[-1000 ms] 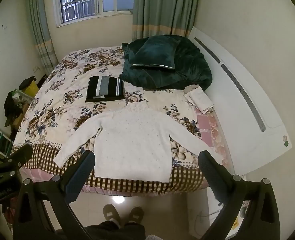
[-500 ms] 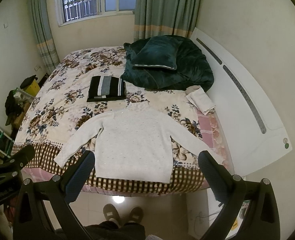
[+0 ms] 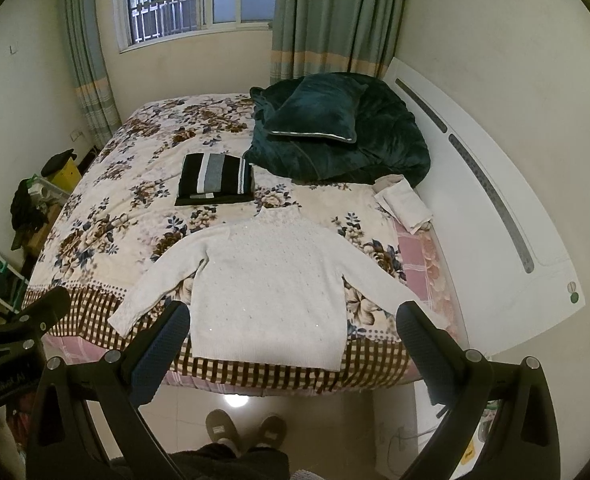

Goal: Fold small clothes

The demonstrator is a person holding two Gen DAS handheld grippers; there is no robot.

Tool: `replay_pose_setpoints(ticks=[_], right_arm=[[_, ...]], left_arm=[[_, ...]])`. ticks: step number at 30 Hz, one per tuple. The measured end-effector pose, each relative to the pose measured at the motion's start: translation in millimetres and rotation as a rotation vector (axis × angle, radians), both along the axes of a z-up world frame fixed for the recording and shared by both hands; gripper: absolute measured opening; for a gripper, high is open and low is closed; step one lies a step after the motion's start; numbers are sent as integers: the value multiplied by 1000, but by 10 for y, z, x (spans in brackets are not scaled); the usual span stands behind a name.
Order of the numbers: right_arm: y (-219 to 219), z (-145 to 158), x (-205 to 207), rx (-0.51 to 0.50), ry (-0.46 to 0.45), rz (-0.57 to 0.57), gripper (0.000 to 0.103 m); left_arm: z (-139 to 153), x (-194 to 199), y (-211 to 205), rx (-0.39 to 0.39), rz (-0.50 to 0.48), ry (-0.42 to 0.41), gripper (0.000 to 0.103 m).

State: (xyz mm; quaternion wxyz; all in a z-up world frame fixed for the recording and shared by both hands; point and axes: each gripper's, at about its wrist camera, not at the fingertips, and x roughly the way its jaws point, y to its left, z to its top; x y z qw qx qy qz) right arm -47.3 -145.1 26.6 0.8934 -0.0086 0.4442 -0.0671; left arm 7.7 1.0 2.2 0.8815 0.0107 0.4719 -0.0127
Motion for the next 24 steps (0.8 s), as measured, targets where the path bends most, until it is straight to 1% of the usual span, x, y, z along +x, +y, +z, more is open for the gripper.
replay_pose_setpoints(ticks=[5,10,15,17,20,24], right_arm=[[17,14,75,3,-2,0,103],[34,24,74,3,-2,1,103],[76,50,159,4,-2,4,103],[66,50,122,4,-3,3,103],[102,89,213,4,-2,7,103],[120,90,228,5,-2,8,103]], left_arm=[[15,101,-12,-3,12,0,103],[15,112,20,-4,11,-3,103],[19,103,48,-4,13,-6,103],[20,95,57,-5,14,-6,103],[18,88,63,-5,13,-5,103],[9,135,89,-10,11,1,103]])
